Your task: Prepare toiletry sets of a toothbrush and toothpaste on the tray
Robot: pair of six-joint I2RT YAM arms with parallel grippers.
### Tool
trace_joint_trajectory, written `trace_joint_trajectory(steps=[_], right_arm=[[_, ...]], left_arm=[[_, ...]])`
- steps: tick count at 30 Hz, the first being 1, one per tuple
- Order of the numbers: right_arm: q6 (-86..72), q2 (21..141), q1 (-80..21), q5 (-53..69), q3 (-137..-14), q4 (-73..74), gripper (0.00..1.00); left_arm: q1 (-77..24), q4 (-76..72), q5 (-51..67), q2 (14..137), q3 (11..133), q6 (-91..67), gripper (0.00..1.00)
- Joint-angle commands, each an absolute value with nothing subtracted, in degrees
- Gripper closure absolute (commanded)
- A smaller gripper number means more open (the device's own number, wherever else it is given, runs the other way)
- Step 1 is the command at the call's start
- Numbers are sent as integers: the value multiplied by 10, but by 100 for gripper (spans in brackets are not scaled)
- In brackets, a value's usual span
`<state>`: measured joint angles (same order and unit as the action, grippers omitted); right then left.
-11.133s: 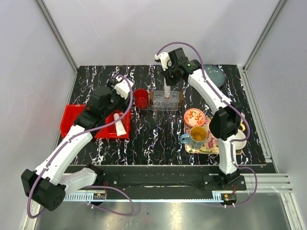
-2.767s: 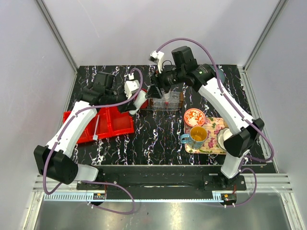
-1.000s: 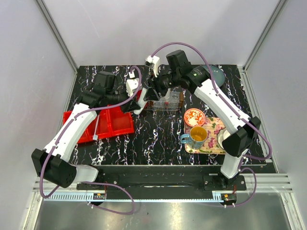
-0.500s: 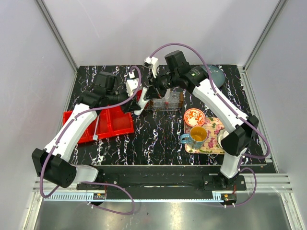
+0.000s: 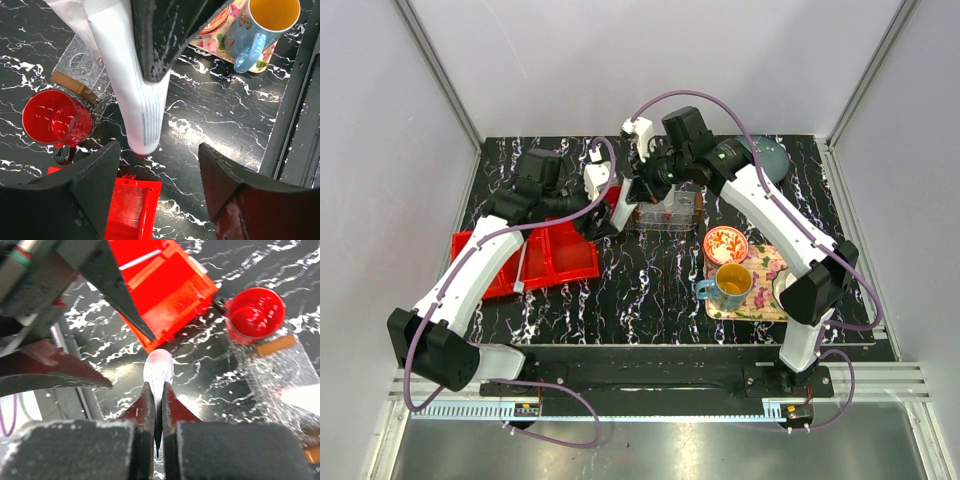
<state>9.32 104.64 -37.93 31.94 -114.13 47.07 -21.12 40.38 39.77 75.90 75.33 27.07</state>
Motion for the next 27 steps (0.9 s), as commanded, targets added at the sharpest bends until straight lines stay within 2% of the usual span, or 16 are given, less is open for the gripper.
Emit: trace_joint_trajectory(steps=[1,5,11,27], right_arm=[[108,1024,-381,238,-1181,473,100],[127,1022,-381,162,-1190,478,100],[128,1026,-367,90,-1217,494,100],[132,1038,-266,55,-1272,546,100]], left_arm=[[-214,368,388,744,747,272,28],[-212,359,369,726,731,279,22],[-204,357,357,715,711,289,21],[-184,356,346,711,692,309,22]])
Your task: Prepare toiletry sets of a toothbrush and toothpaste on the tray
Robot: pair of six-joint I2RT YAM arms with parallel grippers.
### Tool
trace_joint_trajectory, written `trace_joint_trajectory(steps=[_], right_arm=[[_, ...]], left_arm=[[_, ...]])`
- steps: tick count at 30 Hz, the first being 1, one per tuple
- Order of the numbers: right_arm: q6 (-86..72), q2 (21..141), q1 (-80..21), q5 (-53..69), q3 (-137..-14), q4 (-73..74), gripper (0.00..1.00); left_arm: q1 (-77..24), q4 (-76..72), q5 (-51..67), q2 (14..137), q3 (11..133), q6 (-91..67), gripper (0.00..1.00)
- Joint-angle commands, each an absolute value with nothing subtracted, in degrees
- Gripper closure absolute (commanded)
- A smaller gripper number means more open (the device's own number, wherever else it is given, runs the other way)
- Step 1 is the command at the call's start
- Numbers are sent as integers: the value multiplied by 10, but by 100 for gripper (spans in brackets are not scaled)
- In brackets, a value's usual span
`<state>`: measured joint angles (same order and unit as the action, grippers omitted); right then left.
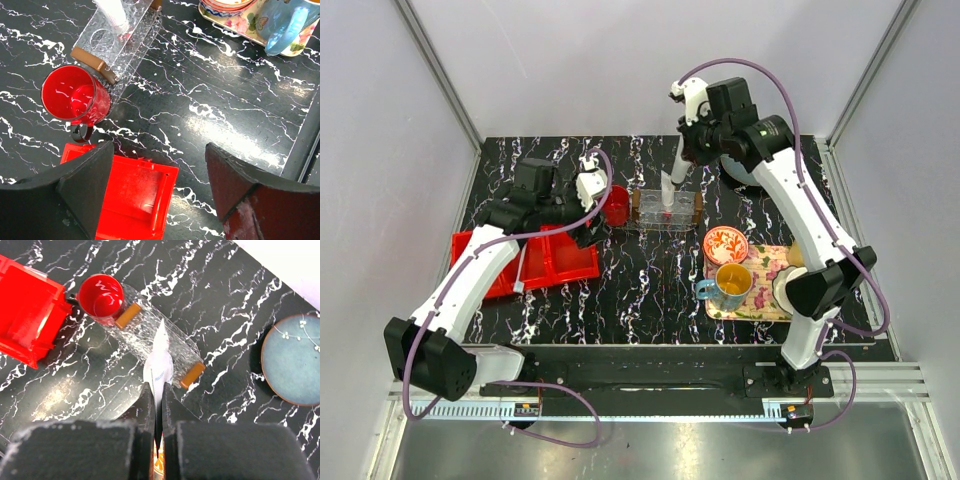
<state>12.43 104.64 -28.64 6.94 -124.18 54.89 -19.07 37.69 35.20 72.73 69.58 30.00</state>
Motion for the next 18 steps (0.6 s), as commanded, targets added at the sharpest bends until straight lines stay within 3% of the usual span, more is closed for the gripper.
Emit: trace_joint_trajectory(steps=[1,18], right_arm=[[132,1041,-262,56,-1272,549,100],[136,1107,-222,65,-1253,528,100]], left_arm=[[-182,356,347,711,690,310,22],[-166,348,341,701,667,317,23]])
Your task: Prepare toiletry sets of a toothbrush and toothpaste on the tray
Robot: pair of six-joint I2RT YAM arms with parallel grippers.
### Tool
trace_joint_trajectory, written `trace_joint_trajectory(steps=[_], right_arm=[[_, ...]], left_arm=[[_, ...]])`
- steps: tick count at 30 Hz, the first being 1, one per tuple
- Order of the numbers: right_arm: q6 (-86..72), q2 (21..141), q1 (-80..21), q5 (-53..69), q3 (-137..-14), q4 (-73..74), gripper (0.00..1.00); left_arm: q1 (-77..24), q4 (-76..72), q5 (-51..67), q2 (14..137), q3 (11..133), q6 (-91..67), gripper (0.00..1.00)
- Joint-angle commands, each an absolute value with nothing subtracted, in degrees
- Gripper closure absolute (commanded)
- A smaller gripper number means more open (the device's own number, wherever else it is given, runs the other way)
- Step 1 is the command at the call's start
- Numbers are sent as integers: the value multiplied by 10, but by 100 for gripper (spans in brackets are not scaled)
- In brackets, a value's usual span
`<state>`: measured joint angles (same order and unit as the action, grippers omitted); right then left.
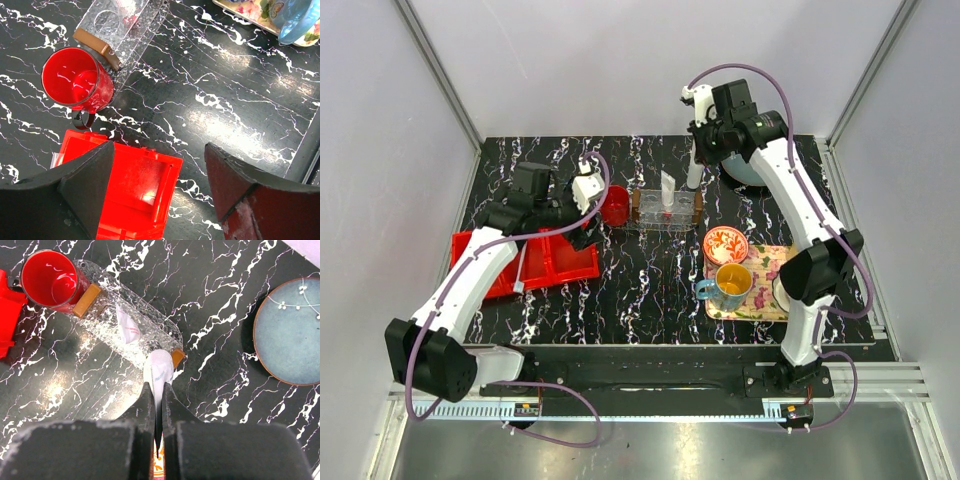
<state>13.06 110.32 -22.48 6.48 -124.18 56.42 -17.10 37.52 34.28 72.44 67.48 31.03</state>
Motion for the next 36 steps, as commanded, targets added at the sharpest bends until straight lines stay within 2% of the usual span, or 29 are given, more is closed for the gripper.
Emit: trace_joint_trajectory(steps=[1,36], right_arm=[[135,1110,-222,67,-1254,526,100],[125,1142,-222,107,-1165,451,100]], left_arm=[[-165,348,340,700,665,317,24],[-156,332,346,700,640,314,24]])
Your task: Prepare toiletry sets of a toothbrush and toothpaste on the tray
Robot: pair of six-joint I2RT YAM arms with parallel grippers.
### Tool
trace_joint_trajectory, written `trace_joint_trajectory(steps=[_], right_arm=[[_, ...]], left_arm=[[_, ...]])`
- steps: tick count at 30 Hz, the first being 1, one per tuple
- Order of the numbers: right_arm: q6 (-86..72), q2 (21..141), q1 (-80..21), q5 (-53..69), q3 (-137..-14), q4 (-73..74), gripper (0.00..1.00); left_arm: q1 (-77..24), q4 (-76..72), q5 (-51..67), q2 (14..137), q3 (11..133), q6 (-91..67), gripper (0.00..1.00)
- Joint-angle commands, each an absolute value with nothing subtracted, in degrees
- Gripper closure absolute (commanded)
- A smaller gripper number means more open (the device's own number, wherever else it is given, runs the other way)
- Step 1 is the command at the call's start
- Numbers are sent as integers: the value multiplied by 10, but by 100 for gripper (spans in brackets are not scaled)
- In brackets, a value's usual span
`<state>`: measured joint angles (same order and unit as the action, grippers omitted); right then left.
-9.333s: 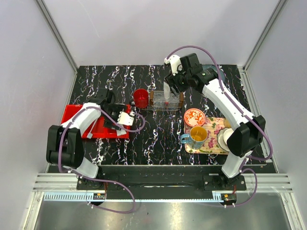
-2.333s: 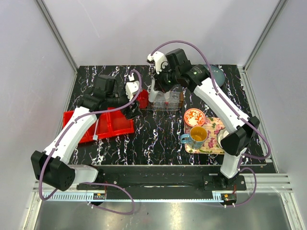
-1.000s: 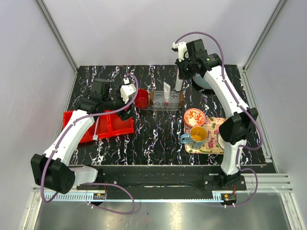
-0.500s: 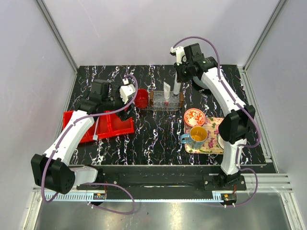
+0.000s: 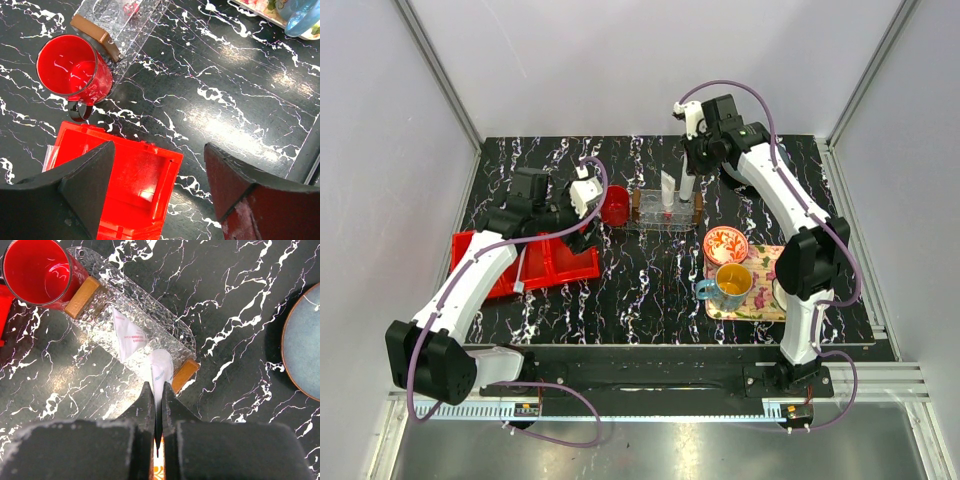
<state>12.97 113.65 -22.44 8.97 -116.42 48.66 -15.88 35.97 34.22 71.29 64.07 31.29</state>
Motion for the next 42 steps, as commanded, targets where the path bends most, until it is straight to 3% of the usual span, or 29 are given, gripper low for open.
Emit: trace_joint_trajectory(steps=[1,42], right_arm=[[125,1141,-223,106,-1163,449,100],[142,1152,-222,90,-1145,437,100]], left_arm=[[-155,331,346,700,640,314,24],[-151,330,352,706,637,316,24]])
